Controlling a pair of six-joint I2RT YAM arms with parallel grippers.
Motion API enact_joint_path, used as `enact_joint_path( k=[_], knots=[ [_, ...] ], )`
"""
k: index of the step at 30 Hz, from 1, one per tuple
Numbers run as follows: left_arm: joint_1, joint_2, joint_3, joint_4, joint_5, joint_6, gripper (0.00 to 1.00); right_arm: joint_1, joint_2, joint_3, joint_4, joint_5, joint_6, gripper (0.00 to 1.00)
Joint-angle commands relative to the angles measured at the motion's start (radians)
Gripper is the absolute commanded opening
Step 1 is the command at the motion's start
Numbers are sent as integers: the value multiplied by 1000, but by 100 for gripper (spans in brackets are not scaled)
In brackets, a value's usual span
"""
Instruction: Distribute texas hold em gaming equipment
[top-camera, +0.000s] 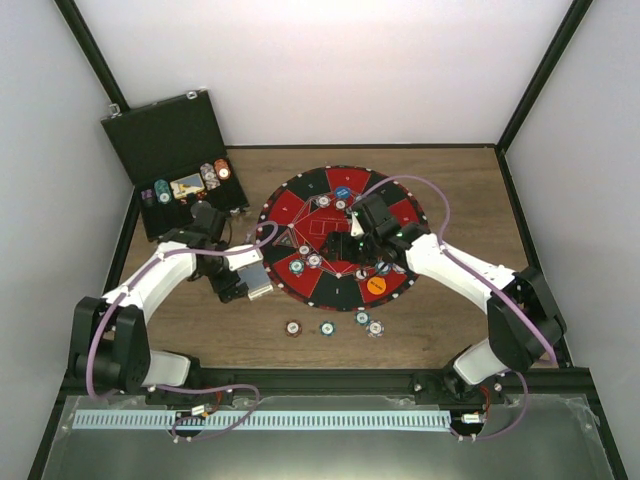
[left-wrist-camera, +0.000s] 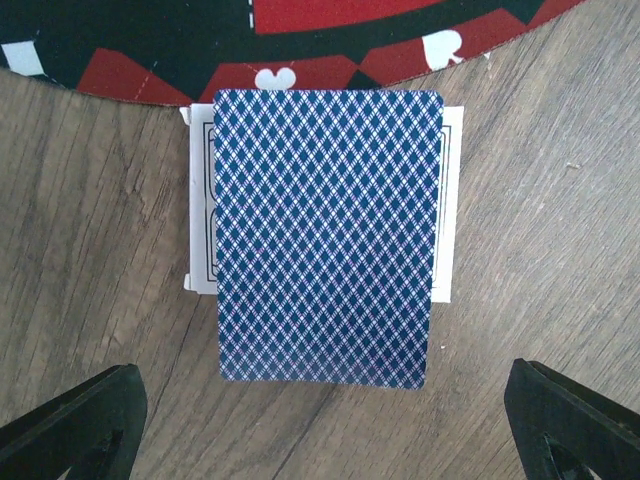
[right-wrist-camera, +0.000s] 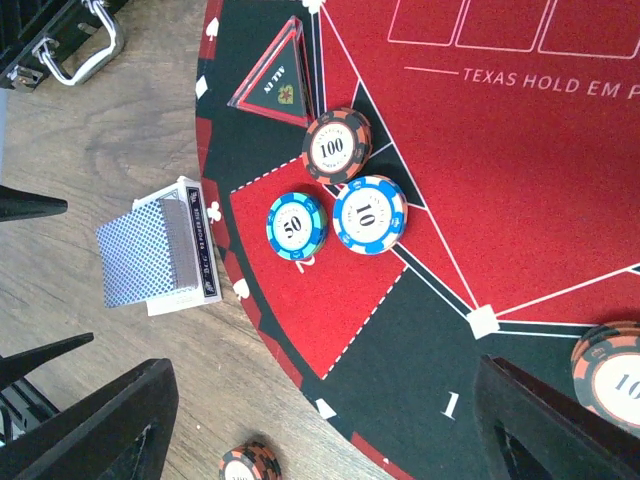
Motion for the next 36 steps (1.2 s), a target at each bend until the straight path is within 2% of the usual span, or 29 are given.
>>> enact_joint_path(
  k=[1,6,36],
  knots=[
    [-10,1,-11,20,-11,26,100,16,-27,-5,16,-11,3,83],
    [-19,-16,-17,18,18,24,100,21,-24,0,6,-3,-3,85],
    [-29,102,-53,107,-65,-9,100,42,-85,4,-34,1,-13,87]
  ],
)
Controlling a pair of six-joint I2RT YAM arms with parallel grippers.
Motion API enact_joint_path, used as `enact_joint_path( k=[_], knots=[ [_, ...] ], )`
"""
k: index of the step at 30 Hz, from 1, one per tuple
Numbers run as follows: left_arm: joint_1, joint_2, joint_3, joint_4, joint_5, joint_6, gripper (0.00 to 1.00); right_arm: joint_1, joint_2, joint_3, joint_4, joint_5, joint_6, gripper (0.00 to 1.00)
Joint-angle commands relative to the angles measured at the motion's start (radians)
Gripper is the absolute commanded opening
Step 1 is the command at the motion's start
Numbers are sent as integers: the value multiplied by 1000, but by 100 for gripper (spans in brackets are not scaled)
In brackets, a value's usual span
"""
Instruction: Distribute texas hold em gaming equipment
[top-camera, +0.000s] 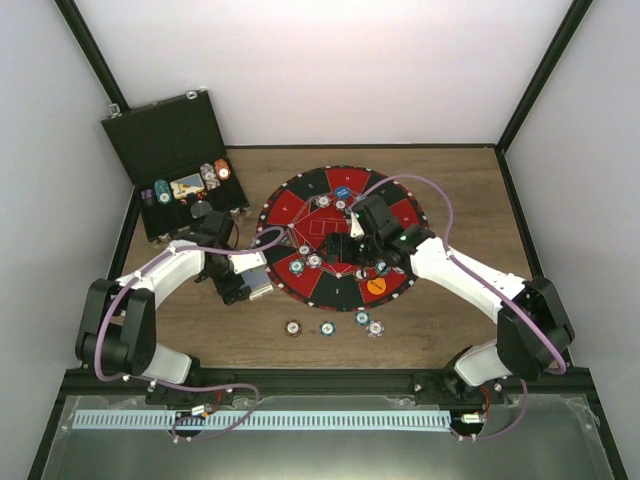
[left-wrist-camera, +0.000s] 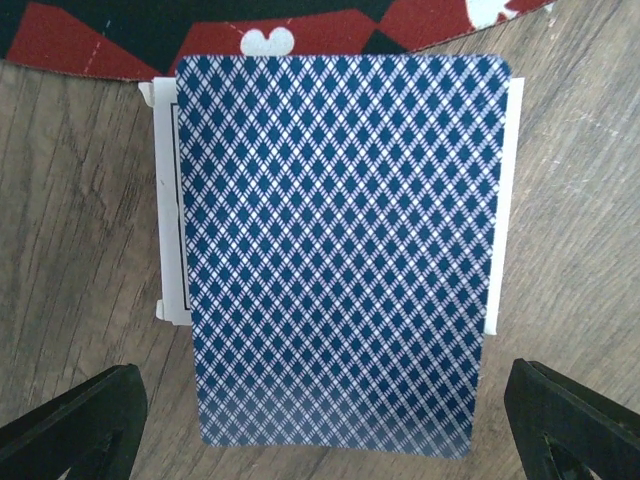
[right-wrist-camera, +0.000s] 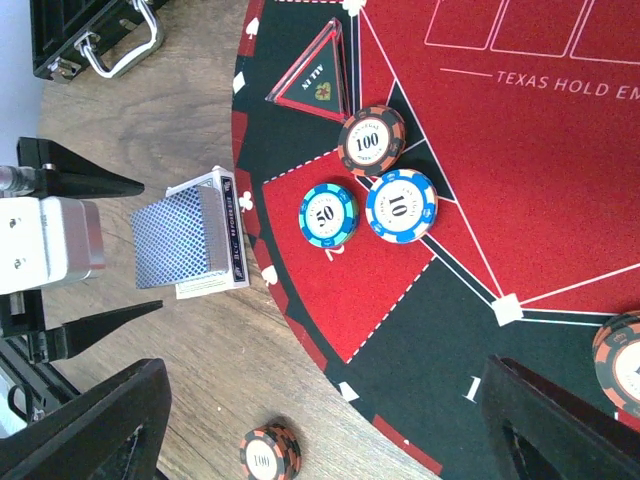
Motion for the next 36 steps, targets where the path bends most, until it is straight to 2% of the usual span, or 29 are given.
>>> enact_joint_path(
  k=[1,36],
  knots=[
    [-5,19,-20,28,-21,-3,100,13,-33,10,-21,2,-8,87],
    [-10,122,-37,104,-77,8,100,15,-42,-3,-2,-24,-20,85]
  ],
)
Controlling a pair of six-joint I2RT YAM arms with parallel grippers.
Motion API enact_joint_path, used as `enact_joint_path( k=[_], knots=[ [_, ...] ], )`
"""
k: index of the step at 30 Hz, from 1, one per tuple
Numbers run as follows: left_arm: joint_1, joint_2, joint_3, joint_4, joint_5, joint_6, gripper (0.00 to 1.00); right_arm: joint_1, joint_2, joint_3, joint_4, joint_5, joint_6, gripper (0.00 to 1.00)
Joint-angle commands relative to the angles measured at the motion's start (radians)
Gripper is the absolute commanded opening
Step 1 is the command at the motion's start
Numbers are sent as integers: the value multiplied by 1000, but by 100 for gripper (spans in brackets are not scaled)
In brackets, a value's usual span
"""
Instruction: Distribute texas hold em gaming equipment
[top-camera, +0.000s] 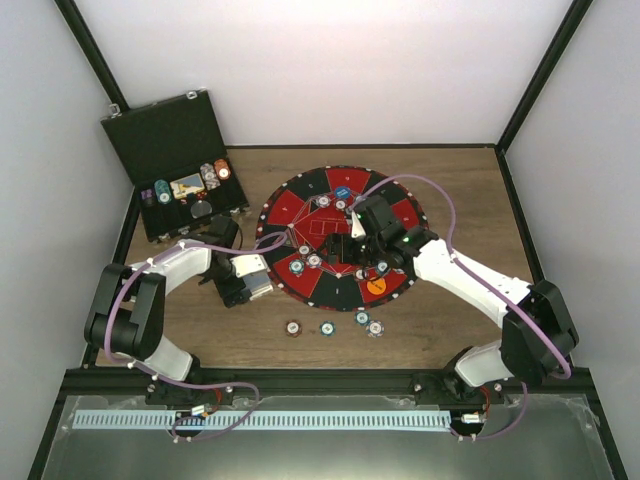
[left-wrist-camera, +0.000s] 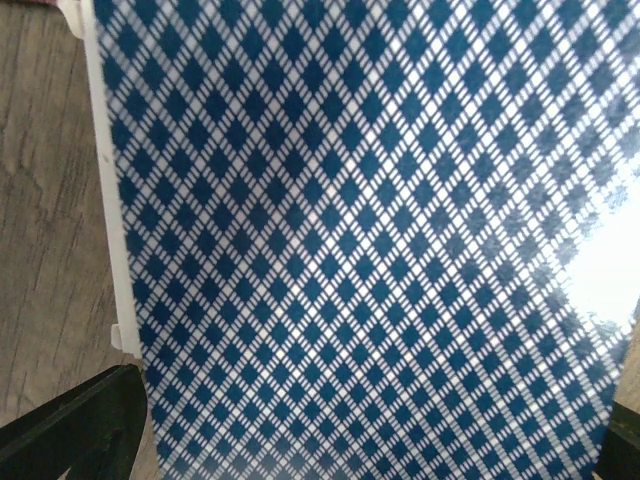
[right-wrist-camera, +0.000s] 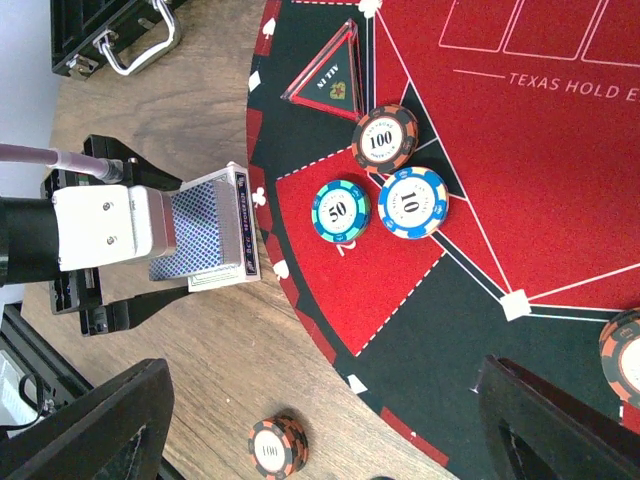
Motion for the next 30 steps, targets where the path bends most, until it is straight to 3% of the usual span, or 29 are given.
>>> enact_joint_path(
  k=[1,16,26,30],
  knots=[
    [-5,22,-10,26,-12,16,100,11,-9,1,3,-21,-17,85],
    [-6,29,-39,55,-22,52,84,10,25,-3,19,-58,-28,82],
    [-7,13,-59,69,-15,62,60,11,27,-34,41,-77,-25,81],
    [-7,5,-63,76,-16,61,42,10,25,-41,50,-84,-23,81]
  ],
)
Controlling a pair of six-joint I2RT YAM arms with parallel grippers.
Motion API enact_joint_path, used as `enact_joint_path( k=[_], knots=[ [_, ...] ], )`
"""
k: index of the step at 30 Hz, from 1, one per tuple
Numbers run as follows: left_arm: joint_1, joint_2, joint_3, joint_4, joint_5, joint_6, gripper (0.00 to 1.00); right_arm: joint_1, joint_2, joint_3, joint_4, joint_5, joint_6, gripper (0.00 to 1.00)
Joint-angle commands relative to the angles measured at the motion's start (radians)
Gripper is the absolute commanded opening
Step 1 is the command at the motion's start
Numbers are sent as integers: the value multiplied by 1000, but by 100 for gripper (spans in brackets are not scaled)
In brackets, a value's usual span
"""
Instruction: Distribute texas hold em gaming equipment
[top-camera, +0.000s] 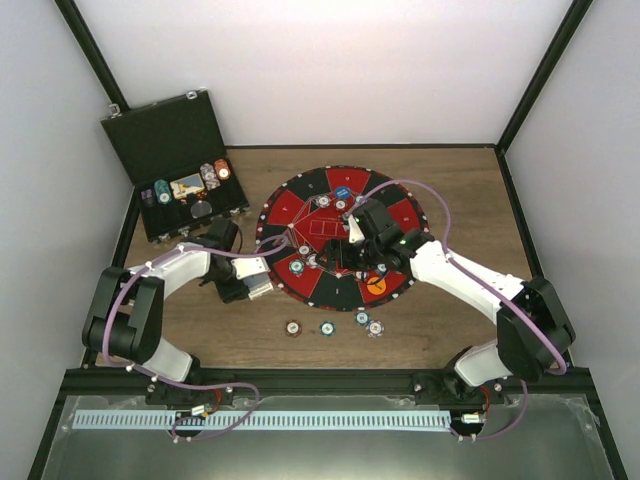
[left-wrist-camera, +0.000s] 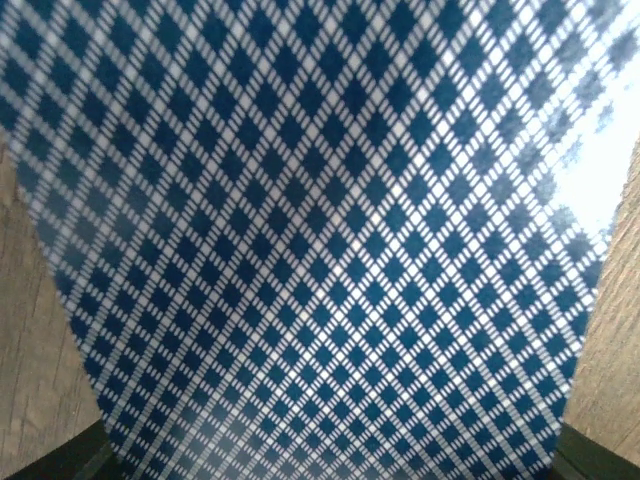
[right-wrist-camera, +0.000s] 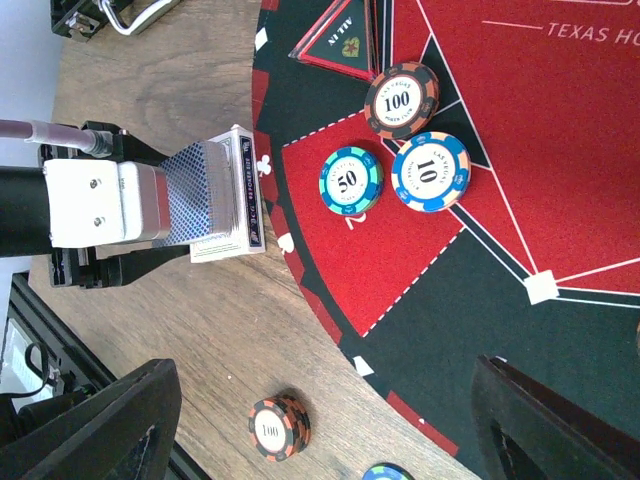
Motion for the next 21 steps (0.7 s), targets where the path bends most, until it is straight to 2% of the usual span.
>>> enact_joint_path(
  k=[1,5,11,16,21],
  knots=[
    [-4,22,-37,41,-39,13,41,9,3,-7,24,-22,-5,81],
    [-4,15,-34,27,-41,13,40,10,2,-13,33,-28,-1,81],
    [-4,-45,-17,-22,-36,27,23,10,5,-26,67,-54,10,81],
    [-4,-124,26,-125,20,42,7,9,10,-45,135,-117,34,81],
    [-4,-183,66,-199,101,47,4,9,25,-79,265,-248,99,81]
  ],
)
